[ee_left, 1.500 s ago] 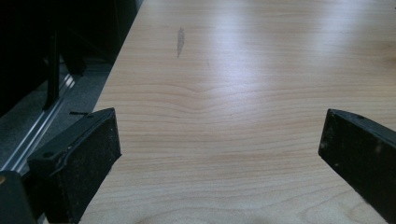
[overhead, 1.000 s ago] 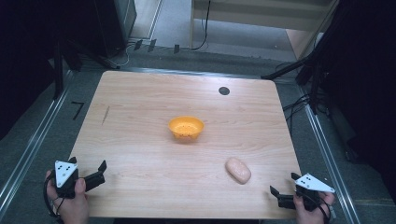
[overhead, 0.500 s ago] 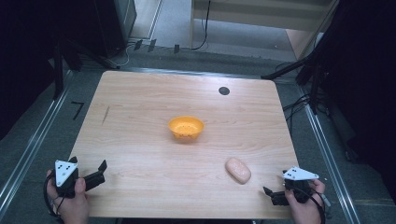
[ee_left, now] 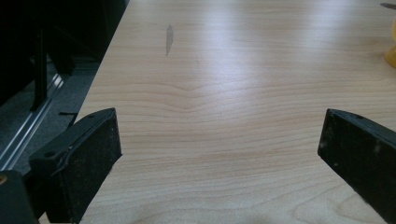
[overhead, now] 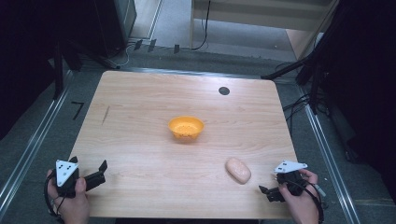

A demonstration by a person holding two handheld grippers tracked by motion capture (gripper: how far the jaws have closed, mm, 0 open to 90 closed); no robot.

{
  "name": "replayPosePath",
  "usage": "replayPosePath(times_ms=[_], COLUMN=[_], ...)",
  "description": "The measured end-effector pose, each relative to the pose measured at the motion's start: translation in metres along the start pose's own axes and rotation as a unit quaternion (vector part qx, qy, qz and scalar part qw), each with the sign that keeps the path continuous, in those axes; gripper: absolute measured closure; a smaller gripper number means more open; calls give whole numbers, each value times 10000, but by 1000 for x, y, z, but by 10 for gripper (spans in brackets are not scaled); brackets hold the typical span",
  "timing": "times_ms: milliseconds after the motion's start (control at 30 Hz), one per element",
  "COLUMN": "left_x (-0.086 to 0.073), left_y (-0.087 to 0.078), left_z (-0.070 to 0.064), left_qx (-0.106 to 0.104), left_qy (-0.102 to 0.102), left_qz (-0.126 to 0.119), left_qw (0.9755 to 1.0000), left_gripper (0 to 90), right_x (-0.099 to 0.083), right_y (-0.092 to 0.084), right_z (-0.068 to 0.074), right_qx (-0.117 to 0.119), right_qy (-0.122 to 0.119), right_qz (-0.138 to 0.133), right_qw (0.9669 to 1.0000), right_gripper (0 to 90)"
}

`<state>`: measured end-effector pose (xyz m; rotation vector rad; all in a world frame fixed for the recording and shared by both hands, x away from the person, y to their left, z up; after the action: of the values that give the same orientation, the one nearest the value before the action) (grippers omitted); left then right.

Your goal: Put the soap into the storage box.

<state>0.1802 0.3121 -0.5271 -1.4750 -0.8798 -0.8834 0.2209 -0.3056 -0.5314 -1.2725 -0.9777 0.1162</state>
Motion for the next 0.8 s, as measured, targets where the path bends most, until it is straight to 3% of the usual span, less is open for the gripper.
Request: replayPosePath(times_ms=[433,800], left_x=[0,0], left_y=[1,1], left_z=[-1,-2], left_qx=[-18,3], left_qy=[55,120], left_qz=[17,66], left_qw=[10000,9999], left_gripper=[0,0], right_x=[18,32], right_y=[8,14], right_z=[8,15], right_qx=[171,273], right_qy=[-127,-161], right_qz=[358,510], right_qw=[9991,9982], right_gripper=[44,44])
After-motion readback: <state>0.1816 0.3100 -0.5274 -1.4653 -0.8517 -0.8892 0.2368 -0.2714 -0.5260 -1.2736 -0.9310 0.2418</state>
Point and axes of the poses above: each handheld gripper's, and its own axes: y roughly forward along the jaws, x roughly out of its top, z roughly to its left, the point moved 1 cm from there along y, roughly forward along the jaws, and after that the axes turned 3 degrees about -y, right-handed, at the moved point
